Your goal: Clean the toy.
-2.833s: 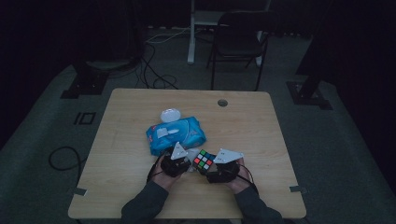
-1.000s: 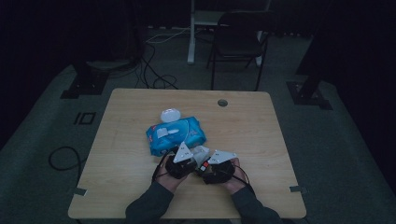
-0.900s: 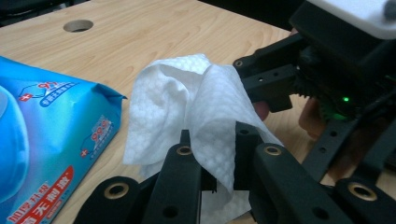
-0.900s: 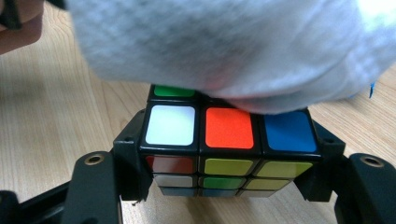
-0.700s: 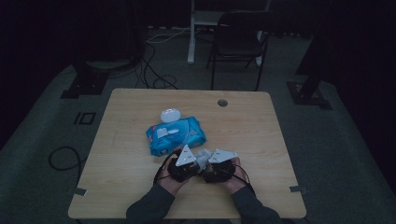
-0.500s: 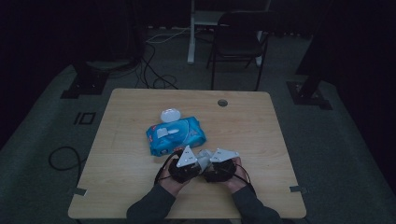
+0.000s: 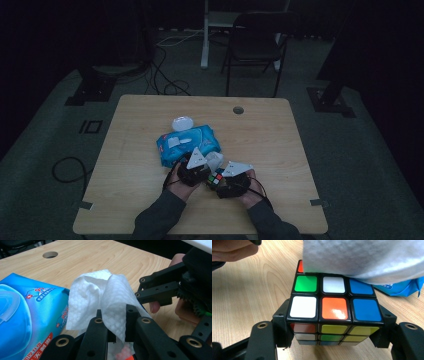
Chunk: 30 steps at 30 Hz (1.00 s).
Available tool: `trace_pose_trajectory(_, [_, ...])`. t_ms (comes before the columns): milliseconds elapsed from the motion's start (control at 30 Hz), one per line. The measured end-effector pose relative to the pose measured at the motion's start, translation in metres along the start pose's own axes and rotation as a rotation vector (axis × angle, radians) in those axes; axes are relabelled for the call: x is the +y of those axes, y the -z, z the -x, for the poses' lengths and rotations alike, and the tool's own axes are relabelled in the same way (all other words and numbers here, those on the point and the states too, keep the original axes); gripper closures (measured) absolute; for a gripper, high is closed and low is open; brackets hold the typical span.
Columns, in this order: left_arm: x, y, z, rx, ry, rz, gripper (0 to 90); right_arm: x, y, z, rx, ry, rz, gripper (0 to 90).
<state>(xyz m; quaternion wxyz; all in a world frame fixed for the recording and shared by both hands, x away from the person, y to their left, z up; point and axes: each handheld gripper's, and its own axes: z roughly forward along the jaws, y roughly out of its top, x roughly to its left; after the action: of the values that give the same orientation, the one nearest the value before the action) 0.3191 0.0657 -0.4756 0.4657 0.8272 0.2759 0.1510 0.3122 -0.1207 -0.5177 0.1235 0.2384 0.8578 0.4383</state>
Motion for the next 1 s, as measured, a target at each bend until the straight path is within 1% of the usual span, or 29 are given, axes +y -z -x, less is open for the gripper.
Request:
trace_pose_trajectory(167, [0.002, -0.003, 0.007, -0.023, -0.018, -0.005, 85.4, 0.0, 0.0, 0.0, 0.003, 0.004, 0.005, 34.7])
trace_pose_trajectory(233, [0.003, -0.004, 0.011, -0.035, -0.033, -0.009, 85.4, 0.0, 0.0, 0.001, 0.005, 0.006, 0.005, 34.6])
trace_pose_trajectory(333, [0.002, -0.005, 0.016, -0.05, -0.037, -0.008, 85.4, 0.0, 0.0, 0.001, 0.001, 0.004, 0.001, 34.7])
trace_pose_trajectory(500, [-0.001, 0.001, 0.022, -0.067, -0.042, -0.004, 85.4, 0.0, 0.002, 0.003, -0.008, -0.006, 0.007, 34.7])
trace_pose_trajectory(567, [-0.004, 0.004, 0.023, -0.075, -0.037, 0.003, 85.4, -0.001, 0.002, 0.004, -0.014, -0.012, 0.007, 34.7])
trace_pose_trajectory(667, [-0.006, 0.008, 0.025, -0.081, -0.035, 0.002, 85.4, -0.001, 0.003, 0.005, -0.021, -0.015, 0.006, 34.6])
trace_pose_trajectory(700, [-0.007, 0.009, 0.026, -0.082, -0.039, 0.001, 85.4, -0.001, 0.003, 0.005, -0.024, -0.017, 0.005, 34.7])
trace_pose_trajectory(767, [-0.007, 0.011, 0.027, -0.082, -0.046, 0.0, 85.4, -0.001, 0.003, 0.006, -0.028, -0.023, 0.006, 34.7])
trace_pose_trajectory(800, [-0.008, 0.012, 0.028, -0.076, -0.056, -0.002, 85.4, -0.001, 0.003, 0.006, -0.031, -0.023, 0.008, 34.7])
trace_pose_trajectory(867, [-0.009, 0.014, 0.028, -0.059, -0.064, 0.004, 85.3, -0.001, 0.004, 0.007, -0.033, -0.024, 0.01, 34.6])
trace_pose_trajectory(1000, [-0.01, 0.016, 0.023, -0.038, -0.052, 0.012, 85.4, -0.001, 0.005, 0.007, -0.035, -0.023, 0.012, 34.7])
